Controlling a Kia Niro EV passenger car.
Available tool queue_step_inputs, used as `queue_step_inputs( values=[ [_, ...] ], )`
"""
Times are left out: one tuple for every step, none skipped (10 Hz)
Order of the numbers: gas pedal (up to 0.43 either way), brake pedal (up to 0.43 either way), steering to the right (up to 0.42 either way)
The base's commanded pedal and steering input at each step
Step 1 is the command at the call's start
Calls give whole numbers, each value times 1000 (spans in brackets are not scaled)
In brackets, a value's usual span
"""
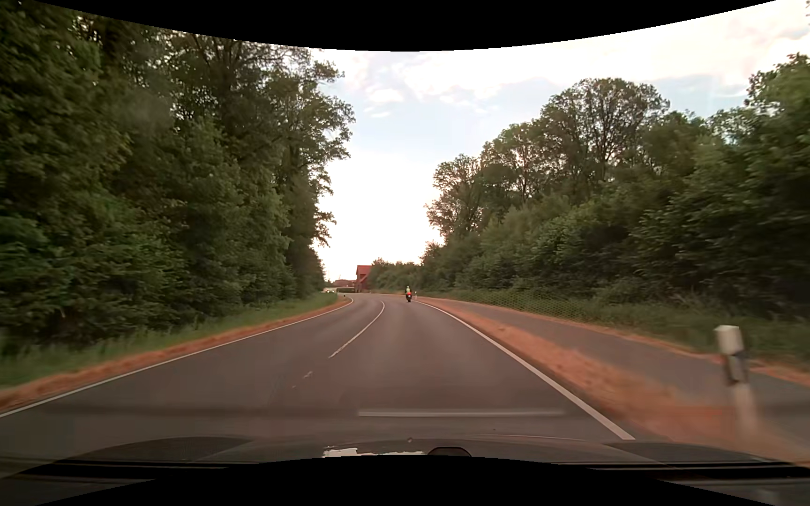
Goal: Follow the waypoints while adhering to traffic rules and regulations
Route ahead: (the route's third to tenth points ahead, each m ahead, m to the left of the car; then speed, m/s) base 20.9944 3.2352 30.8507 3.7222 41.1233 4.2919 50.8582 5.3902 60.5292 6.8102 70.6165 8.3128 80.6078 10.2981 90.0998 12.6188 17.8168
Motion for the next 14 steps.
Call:
queue_step_inputs(
  values=[
    [87, 0, -7],
    [87, 0, -9],
    [79, 0, -11],
    [67, 0, -11],
    [67, 0, -12],
    [67, 0, -12],
    [59, 0, -12],
    [47, 0, -12],
    [39, 0, -12],
    [39, 0, -12],
    [28, 0, -12],
    [28, 0, -12],
    [28, 0, -12],
    [28, 0, -13]
  ],
)
